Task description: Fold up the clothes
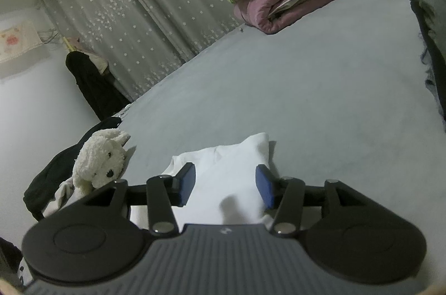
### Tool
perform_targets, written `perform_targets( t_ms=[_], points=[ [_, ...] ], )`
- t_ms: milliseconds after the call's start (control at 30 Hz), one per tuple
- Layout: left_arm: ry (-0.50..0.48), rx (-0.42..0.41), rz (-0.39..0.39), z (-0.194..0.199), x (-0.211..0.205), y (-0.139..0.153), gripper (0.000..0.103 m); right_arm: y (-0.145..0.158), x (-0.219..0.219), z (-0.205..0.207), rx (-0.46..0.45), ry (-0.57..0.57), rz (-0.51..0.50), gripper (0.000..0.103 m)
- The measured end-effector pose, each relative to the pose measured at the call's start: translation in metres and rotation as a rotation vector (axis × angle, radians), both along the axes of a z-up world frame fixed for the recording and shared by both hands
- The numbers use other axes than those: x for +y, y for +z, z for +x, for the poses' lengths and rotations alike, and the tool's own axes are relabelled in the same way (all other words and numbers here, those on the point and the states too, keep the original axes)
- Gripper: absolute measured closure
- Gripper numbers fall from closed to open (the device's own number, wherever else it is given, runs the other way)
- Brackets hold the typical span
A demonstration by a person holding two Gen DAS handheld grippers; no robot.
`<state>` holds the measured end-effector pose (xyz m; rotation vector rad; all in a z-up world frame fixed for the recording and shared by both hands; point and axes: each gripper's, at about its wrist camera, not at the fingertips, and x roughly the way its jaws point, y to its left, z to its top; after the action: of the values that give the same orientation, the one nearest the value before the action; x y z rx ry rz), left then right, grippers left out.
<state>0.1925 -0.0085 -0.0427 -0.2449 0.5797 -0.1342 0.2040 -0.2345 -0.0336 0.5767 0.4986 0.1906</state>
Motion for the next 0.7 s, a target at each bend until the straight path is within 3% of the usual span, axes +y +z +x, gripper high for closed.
perform_targets(
  t_ms=[100, 233, 433, 567, 700],
  points=[
    [-0.043, -0.004, 0.034, -0.004, -0.007, 0.003, 0.069, 0.001, -0.001, 0.0, -0.005, 0.007, 0.009, 0.05],
    [-0.103, 0.002, 0.099, -0.016, -0.01, 0.011, 0.067, 0.001, -0.006, -0.001, -0.008, 0.008, 0.037, 0.05],
    [-0.15, 0.028, 0.1, -0.029, 0.006, 0.025, 0.06, 0.003, -0.008, -0.003, -0.018, 0.033, 0.094, 0.05],
    [-0.154, 0.034, 0.094, -0.043, 0.019, 0.036, 0.06, 0.009, 0.003, -0.004, -0.047, 0.121, 0.112, 0.051],
    [-0.124, 0.008, 0.143, -0.062, 0.037, 0.049, 0.058, 0.015, 0.025, -0.006, -0.084, 0.236, 0.087, 0.051]
  ],
)
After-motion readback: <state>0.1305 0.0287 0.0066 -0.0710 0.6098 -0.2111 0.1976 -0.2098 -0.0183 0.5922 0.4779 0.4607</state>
